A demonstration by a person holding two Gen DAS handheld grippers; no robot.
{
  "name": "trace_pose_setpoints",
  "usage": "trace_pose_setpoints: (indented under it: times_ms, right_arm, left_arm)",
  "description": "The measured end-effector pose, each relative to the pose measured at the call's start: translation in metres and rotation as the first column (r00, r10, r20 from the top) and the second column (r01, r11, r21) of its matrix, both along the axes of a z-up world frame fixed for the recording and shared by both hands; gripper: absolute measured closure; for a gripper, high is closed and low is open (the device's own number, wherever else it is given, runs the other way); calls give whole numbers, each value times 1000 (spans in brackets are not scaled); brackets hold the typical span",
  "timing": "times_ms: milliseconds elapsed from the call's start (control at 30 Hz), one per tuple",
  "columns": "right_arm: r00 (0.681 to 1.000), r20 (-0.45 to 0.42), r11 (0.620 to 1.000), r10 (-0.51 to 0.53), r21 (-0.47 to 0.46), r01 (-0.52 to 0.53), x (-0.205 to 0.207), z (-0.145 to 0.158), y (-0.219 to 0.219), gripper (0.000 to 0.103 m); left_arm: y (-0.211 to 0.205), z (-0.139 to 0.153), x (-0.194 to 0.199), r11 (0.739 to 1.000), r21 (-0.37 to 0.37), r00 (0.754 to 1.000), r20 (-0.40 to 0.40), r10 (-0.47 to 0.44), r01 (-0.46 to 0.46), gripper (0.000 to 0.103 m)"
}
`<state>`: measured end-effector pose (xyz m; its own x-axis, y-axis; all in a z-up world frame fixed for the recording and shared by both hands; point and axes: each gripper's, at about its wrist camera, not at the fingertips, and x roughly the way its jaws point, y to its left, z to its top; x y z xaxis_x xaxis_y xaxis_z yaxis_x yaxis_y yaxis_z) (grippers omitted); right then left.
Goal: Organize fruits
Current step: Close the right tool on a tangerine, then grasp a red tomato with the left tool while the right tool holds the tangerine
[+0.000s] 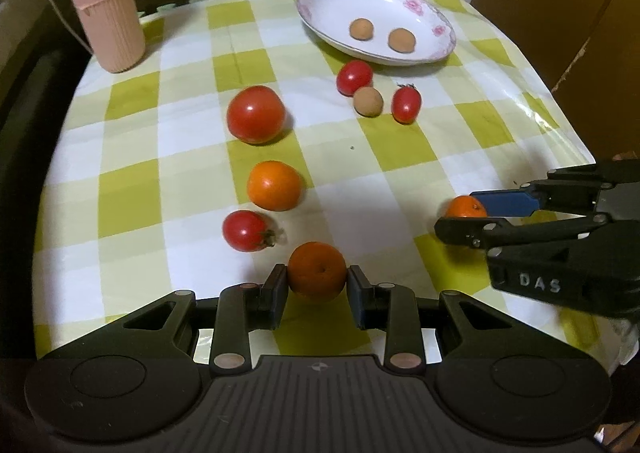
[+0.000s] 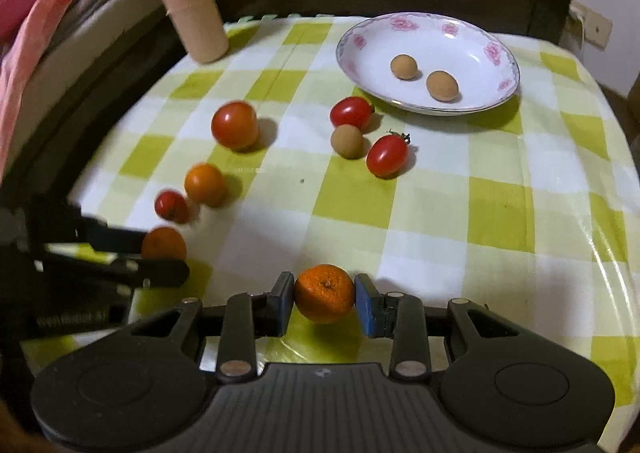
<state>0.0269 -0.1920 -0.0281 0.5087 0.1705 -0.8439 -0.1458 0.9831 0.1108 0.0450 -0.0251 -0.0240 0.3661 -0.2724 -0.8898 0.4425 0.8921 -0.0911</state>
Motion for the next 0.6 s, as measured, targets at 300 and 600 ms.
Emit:
trace_pose_setpoints:
  times_ms: [300, 600]
  right_arm:
    - [999, -25, 999, 23, -43, -24, -4, -14, -3, 70]
    - [999, -33, 999, 32, -4, -32, -8, -15, -13, 55]
  left_arm:
    - [-8, -10, -4, 999, 26, 1000, -7, -29, 29, 60]
    - [-8, -7, -2, 999, 2, 999, -1, -38, 38, 39]
